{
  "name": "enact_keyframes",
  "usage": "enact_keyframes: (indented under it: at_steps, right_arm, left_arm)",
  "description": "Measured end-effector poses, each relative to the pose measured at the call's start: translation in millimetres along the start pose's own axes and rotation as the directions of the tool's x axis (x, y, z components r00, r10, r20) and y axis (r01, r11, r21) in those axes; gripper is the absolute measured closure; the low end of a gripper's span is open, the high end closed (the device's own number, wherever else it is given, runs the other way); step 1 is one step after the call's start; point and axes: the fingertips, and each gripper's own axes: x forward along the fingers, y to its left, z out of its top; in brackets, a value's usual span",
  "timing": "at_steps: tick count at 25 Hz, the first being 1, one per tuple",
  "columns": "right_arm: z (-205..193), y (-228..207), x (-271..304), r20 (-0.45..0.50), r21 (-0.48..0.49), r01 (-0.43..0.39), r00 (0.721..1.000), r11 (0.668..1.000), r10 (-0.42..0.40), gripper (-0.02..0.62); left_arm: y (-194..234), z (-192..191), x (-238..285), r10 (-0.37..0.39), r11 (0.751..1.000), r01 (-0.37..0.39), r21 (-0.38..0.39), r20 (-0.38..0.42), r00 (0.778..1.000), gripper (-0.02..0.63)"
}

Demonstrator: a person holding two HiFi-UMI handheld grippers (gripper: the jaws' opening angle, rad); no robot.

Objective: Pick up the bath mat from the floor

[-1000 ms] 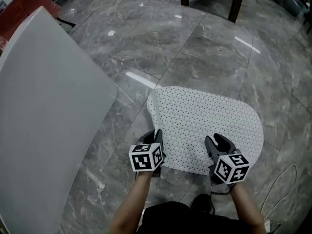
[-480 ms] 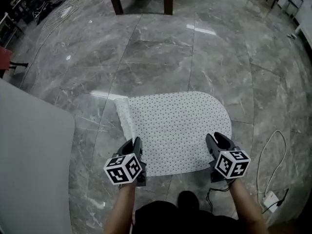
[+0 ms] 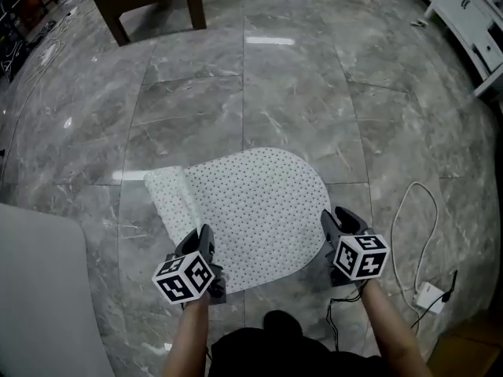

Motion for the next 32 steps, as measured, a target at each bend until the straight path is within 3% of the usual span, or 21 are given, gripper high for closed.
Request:
enact_keyframes:
  at_steps: [6, 11, 16, 23, 32]
  right_arm:
    - [-6, -25, 5, -0.014, -0.004, 0.030, 0.999, 1.000, -0.031, 0.442]
    - [-18, -32, 25, -0.087, -0.051, 0.024, 0.996, 0.998, -0.028, 0.440]
    - [-29, -38, 53, -0.173, -0.096, 0.022, 0.984, 0.995, -0.039, 0.385]
    - [-44, -40, 75, -0.290, -0.100, 0.002, 0.957, 0.995, -0.031, 0.345]
    - [-48, -29, 74, -0.298, -0.100, -0.009, 0.954, 0.995, -0.021, 0.344]
  left_arm:
    - [-27, -8, 24, -0.045, 0.999, 0.046, 0.010, -0.036, 0.998, 0.577]
    - [-44, -12, 37, -0.083, 0.996, 0.085, 0.031, -0.061, 0.995, 0.577]
    - [-55, -16, 44, -0.125, 0.990, 0.130, 0.057, -0.087, 0.988, 0.577]
    - [-49, -15, 42, -0.137, 0.989, 0.141, 0.052, -0.081, 0.987, 0.577]
    - [-31, -8, 29, -0.138, 0.990, 0.139, 0.022, -0.048, 0.989, 0.577]
